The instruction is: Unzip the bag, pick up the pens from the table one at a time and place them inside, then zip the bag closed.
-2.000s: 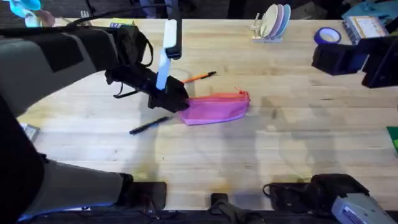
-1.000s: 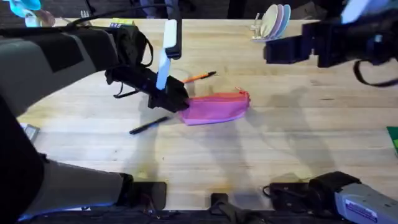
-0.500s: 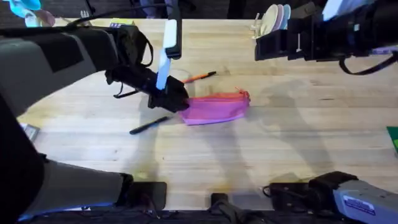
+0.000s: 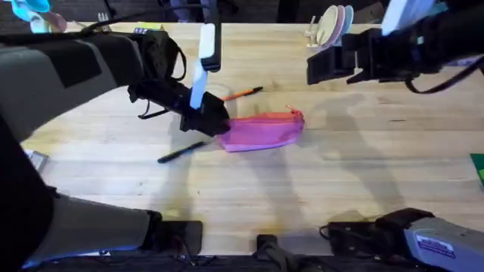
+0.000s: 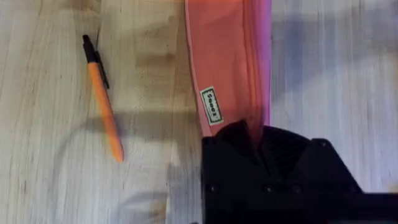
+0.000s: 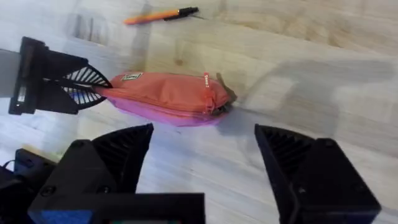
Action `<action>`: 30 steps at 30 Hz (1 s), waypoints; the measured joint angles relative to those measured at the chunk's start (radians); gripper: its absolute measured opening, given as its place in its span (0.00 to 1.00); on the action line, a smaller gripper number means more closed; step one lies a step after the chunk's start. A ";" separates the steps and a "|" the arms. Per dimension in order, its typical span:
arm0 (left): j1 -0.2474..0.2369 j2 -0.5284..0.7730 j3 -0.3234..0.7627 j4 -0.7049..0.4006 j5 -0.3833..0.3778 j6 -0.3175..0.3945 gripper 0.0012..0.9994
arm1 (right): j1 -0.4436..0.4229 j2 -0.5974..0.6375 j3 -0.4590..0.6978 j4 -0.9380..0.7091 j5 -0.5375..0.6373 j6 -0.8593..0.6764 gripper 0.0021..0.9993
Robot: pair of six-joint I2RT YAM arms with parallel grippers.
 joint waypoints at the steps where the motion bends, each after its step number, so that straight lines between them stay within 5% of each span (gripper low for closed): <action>1: 0.000 0.000 0.000 0.000 0.000 0.000 0.04 | 0.002 0.009 0.000 0.000 0.000 0.000 1.00; 30: 0.000 0.000 0.000 0.007 -0.001 0.000 0.04 | 0.068 0.345 0.000 0.048 0.000 -0.039 1.00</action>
